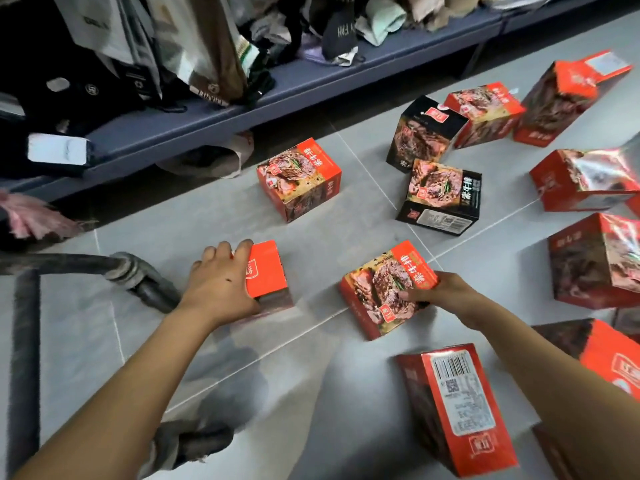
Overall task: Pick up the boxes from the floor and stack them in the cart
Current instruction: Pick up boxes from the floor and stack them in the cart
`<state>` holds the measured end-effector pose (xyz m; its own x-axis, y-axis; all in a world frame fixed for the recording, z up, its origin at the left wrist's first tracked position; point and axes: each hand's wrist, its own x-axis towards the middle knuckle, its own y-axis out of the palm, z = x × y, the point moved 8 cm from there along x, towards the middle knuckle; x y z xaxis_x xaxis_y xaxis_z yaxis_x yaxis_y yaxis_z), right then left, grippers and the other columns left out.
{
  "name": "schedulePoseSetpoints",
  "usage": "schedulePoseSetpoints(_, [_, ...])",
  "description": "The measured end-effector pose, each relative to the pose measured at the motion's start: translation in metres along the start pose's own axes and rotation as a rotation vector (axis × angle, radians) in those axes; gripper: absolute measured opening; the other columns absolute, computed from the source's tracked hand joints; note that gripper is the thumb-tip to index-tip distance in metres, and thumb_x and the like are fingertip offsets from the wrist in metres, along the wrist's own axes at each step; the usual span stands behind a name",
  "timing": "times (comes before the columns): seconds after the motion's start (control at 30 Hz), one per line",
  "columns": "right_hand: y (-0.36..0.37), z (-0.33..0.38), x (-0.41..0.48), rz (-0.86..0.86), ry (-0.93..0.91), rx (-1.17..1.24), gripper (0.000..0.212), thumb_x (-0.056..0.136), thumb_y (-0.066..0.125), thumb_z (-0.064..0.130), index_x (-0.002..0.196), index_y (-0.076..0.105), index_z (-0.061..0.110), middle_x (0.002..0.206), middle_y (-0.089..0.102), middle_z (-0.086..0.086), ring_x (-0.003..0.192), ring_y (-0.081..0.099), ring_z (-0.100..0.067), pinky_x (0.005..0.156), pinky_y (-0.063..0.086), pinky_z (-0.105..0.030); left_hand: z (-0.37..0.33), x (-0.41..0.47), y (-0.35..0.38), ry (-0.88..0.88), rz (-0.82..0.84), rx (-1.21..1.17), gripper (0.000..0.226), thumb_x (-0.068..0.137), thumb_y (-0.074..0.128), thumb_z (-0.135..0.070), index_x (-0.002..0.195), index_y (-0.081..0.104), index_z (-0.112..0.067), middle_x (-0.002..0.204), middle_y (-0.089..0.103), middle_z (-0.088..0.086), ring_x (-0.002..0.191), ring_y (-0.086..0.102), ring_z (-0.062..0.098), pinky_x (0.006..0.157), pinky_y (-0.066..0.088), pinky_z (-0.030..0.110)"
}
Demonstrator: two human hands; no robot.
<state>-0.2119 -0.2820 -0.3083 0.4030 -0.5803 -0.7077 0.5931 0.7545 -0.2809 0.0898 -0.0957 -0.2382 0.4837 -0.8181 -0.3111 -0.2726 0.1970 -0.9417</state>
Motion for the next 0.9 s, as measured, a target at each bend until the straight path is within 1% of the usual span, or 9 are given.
schedulePoseSetpoints(0.17, [0.004,-0.005,-0.008,-0.074,0.036,-0.01,0.031,0.068,0.084,0.03,0.091,0.067,0.017,0.088,0.073,0.003,0.075,0.067,-0.01,0.061,0.047,-0.016,-0.005,0.006,0.005,0.01,-0.079,0.014,0.099,0.061,0.068,-0.067,0.14,0.027,-0.023,0.116,0.046,0.01,0.106,0.044,0.031,0.088,0.04,0.041])
schedulePoseSetpoints(0.27, [0.01,-0.018,-0.012,-0.151,0.135,-0.049,0.047,0.062,0.083,0.049,0.091,0.067,0.016,0.095,0.071,-0.002,0.085,0.064,-0.018,0.078,0.051,-0.028,-0.007,0.01,0.006,0.017,-0.085,0.013,0.098,0.061,0.07,-0.064,0.14,0.027,-0.024,0.116,0.046,0.009,0.106,0.043,0.031,0.088,0.04,0.04])
schedulePoseSetpoints(0.33, [0.008,-0.012,-0.015,-0.134,0.19,-0.145,0.055,0.063,0.081,0.053,0.094,0.062,0.013,0.1,0.065,-0.006,0.083,0.059,-0.019,0.071,0.046,-0.028,-0.008,0.012,0.004,0.024,-0.078,0.009,0.098,0.061,0.07,-0.063,0.14,0.027,-0.024,0.117,0.046,0.009,0.107,0.043,0.031,0.089,0.04,0.041])
schedulePoseSetpoints(0.4, [-0.006,0.011,-0.011,-0.164,0.158,-0.402,0.082,0.06,0.083,0.056,0.119,0.051,0.008,0.118,0.057,-0.01,0.103,0.056,-0.025,0.081,0.047,-0.032,-0.009,0.013,0.003,0.026,-0.068,0.014,0.098,0.061,0.07,-0.063,0.139,0.027,-0.024,0.118,0.046,0.01,0.108,0.043,0.031,0.089,0.04,0.041])
schedulePoseSetpoints(0.47, [-0.014,0.045,-0.002,-0.194,0.035,-0.722,0.115,0.054,0.083,0.06,0.142,0.03,0.008,0.141,0.043,-0.016,0.13,0.04,-0.033,0.105,0.039,-0.04,-0.011,0.014,0.002,0.029,-0.061,0.017,0.097,0.062,0.07,-0.064,0.14,0.027,-0.024,0.119,0.046,0.01,0.109,0.043,0.031,0.089,0.04,0.041])
schedulePoseSetpoints(0.53, [-0.003,0.069,0.01,-0.065,-0.056,-0.917,0.129,0.052,0.082,0.064,0.15,0.017,0.01,0.153,0.028,-0.014,0.141,0.022,-0.035,0.115,0.027,-0.044,-0.013,0.015,0.001,0.036,-0.06,0.015,0.098,0.063,0.069,-0.066,0.14,0.026,-0.024,0.12,0.045,0.01,0.109,0.043,0.03,0.089,0.04,0.041])
schedulePoseSetpoints(0.6, [0.015,0.076,0.021,0.118,-0.032,-1.02,0.125,0.054,0.082,0.062,0.151,0.019,0.013,0.156,0.026,-0.01,0.142,0.023,-0.032,0.115,0.028,-0.043,-0.014,0.015,0.0,0.04,-0.056,0.019,0.1,0.063,0.067,-0.069,0.141,0.025,-0.024,0.121,0.045,0.009,0.11,0.043,0.03,0.089,0.04,0.041])
schedulePoseSetpoints(0.7, [0.032,0.077,0.025,0.281,-0.001,-1.056,0.091,0.054,0.087,0.054,0.128,0.052,0.014,0.129,0.059,-0.004,0.113,0.057,-0.023,0.095,0.05,-0.035,-0.013,0.015,0.001,0.037,-0.041,0.013,0.105,0.062,0.067,-0.072,0.143,0.021,-0.025,0.124,0.044,0.008,0.113,0.042,0.028,0.092,0.039,0.041])
schedulePoseSetpoints(0.9, [0.032,0.078,0.004,0.052,-0.214,-1.167,0.084,0.05,0.084,0.06,0.112,0.05,0.013,0.11,0.06,-0.004,0.094,0.057,-0.023,0.079,0.047,-0.032,-0.014,0.012,0.001,0.024,-0.055,0.01,0.104,0.063,0.068,-0.07,0.144,0.021,-0.025,0.124,0.043,0.008,0.114,0.041,0.029,0.092,0.039,0.041])
